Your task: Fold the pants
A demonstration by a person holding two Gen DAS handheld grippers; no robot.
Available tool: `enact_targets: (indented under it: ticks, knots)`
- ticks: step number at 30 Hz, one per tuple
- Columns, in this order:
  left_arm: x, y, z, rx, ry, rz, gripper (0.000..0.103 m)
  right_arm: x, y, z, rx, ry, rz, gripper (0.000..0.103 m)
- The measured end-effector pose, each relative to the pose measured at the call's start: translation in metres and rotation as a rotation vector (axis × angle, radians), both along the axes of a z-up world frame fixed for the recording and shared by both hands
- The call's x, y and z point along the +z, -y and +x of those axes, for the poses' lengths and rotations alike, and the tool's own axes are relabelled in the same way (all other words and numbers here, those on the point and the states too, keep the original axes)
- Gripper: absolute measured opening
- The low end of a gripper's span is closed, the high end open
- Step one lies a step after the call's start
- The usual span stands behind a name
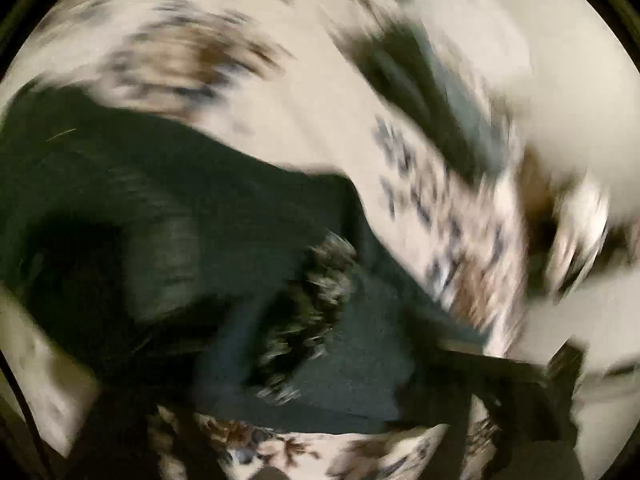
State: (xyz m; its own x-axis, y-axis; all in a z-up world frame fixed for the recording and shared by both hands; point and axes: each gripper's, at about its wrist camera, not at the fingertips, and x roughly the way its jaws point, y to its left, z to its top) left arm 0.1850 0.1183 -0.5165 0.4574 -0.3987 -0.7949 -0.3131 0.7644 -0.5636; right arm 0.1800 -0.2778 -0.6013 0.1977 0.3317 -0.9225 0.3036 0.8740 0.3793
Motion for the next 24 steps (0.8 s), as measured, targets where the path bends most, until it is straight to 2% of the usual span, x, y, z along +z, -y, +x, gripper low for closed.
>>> enact_targets:
  ticks: [4, 5, 7, 9, 11, 12, 14, 15, 18, 21, 24]
  knots:
    - [-0.011, -0.08, -0.054, 0.296, -0.043, -0.062, 0.103, 0.014, -0.02, 0.003, 0.036, -0.006, 0.027, 0.089]
    - [-0.021, -0.108, -0.07, 0.399, -0.057, -0.078, 0.103, 0.014, -0.028, 0.005, 0.056, -0.013, 0.026, 0.089]
    - [-0.04, -0.138, -0.087, 0.53, -0.083, -0.094, 0.103, 0.012, -0.045, 0.009, 0.089, -0.024, 0.027, 0.089]
    - [-0.066, -0.17, -0.102, 0.674, -0.099, -0.155, 0.102, 0.008, -0.065, 0.015, 0.132, -0.038, 0.027, 0.089]
    - [-0.094, -0.193, -0.104, 0.773, -0.077, -0.252, 0.101, 0.004, -0.082, 0.018, 0.164, -0.045, 0.026, 0.089]
    - [-0.102, -0.194, -0.097, 0.78, -0.058, -0.267, 0.1, 0.0, -0.089, 0.02, 0.171, -0.05, 0.026, 0.089]
    - [-0.113, -0.2, -0.082, 0.764, -0.023, -0.26, 0.09, -0.008, -0.1, 0.022, 0.174, -0.068, 0.015, 0.089]
    - [-0.114, -0.201, -0.078, 0.764, -0.007, -0.253, 0.073, -0.012, -0.103, 0.024, 0.175, -0.073, 0.017, 0.089]
    - [-0.1, -0.206, -0.074, 0.77, 0.044, -0.196, 0.036, -0.021, -0.111, 0.025, 0.177, -0.086, 0.009, 0.089]
    - [-0.065, -0.189, -0.081, 0.759, 0.124, -0.141, 0.033, -0.025, -0.115, 0.025, 0.191, -0.088, -0.002, 0.089]
    - [-0.064, -0.187, -0.086, 0.756, 0.128, -0.136, 0.034, -0.028, -0.114, 0.025, 0.193, -0.089, 0.006, 0.089]
